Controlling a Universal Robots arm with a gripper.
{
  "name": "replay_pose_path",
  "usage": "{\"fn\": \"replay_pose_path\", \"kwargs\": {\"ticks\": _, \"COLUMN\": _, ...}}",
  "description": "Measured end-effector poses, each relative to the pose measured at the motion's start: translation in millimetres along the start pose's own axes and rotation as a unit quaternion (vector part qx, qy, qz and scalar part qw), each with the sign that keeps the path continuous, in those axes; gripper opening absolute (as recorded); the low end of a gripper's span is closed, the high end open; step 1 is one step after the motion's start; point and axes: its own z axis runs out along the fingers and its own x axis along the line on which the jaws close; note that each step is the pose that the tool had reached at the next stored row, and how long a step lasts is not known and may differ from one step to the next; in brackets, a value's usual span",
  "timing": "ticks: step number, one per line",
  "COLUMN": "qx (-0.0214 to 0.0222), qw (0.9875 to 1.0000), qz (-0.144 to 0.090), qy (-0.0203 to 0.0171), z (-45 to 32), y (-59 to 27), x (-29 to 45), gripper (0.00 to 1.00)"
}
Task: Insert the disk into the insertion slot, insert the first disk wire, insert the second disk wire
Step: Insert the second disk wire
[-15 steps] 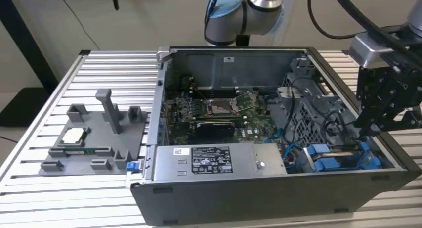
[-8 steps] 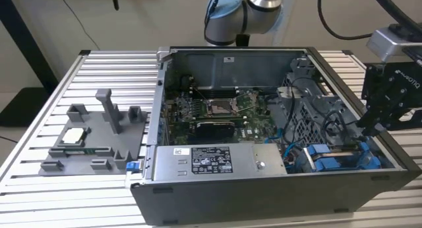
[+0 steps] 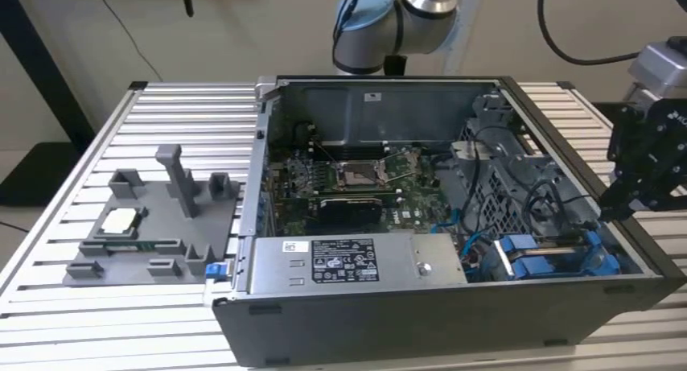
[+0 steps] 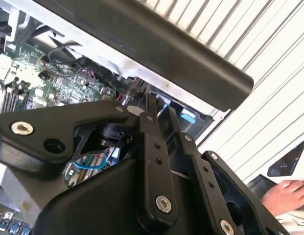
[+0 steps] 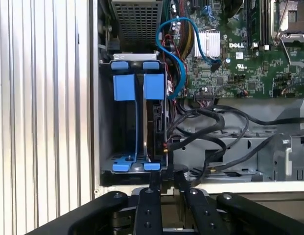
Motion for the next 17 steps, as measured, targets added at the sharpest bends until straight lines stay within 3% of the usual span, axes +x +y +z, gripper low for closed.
{"fn": "replay_pose_path", "kwargs": {"ticks": 4, "qx": -0.0021, "qw": 1.0, "qz": 0.005, "qy": -0.0046, "z": 2.4, "y": -0.4, "x": 0.5, "gripper": 0.26}}
{"fn": "replay_pose_path", "kwargs": {"ticks": 8, "qx": -0.0035, "qw": 0.9997, "qz": 0.014, "qy": -0.0199, "z": 2.8, "y": -0.4, "x": 0.5, "gripper": 0.17}}
{"fn": "replay_pose_path", "kwargs": {"ticks": 11, "qx": -0.0054, "qw": 0.9994, "qz": 0.022, "qy": -0.0259, "z": 2.8, "y": -0.1, "x": 1.2, "gripper": 0.11}}
{"fn": "replay_pose_path", "kwargs": {"ticks": 13, "qx": -0.0105, "qw": 0.9993, "qz": 0.023, "qy": -0.0262, "z": 1.7, "y": -0.1, "x": 1.7, "gripper": 0.11}}
{"fn": "replay_pose_path", "kwargs": {"ticks": 17, "qx": -0.0269, "qw": 0.9989, "qz": 0.028, "qy": -0.0257, "z": -1.7, "y": -0.5, "x": 5.2, "gripper": 0.11}}
